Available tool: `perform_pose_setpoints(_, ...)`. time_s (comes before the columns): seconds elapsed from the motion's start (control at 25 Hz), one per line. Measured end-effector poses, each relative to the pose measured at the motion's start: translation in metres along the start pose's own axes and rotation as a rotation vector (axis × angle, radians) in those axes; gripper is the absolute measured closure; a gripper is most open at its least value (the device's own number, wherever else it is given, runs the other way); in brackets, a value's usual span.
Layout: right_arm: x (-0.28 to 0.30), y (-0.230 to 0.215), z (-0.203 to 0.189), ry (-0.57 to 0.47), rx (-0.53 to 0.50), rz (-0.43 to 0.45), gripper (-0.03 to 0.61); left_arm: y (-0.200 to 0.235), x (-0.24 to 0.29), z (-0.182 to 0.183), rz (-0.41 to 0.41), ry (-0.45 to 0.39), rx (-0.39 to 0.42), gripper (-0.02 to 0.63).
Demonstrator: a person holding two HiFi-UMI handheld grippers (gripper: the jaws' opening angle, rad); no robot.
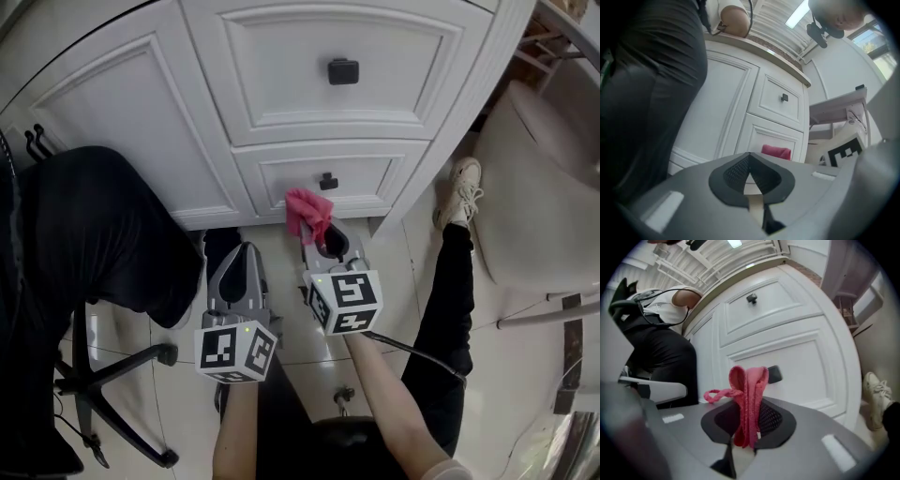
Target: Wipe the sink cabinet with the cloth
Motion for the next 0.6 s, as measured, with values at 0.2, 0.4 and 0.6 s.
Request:
perform_pose_setpoints(0.2,0.054,0.039,-0.012,0.036,-0.082,0.148,0.515,0.016,0.006,0.008,0.030,-0.027,-0.043,0.600)
perform_pose_setpoints(0.4,0.041,-0.008,-0.026,0.071,-0.099,0.041,0.514,0.018,0.013,-0.009,0.017,0.005,-0.066,0.600)
perform_pose_setpoints(0.6,-0.007,-0.101,-0.033,0.079,-0.039,-0.212,0.514,-0.004,0.022,-0.017,-0.009,0.033,-0.028,0.600)
Point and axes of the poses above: the fingertips, and each gripper's own axes: x forward along the fingers, y to its left, z out of its top, the point moved 9 cm from there along -x, backward along the fingers, and after that the axes turned 10 degrees about -x, right-handed, at the moved point
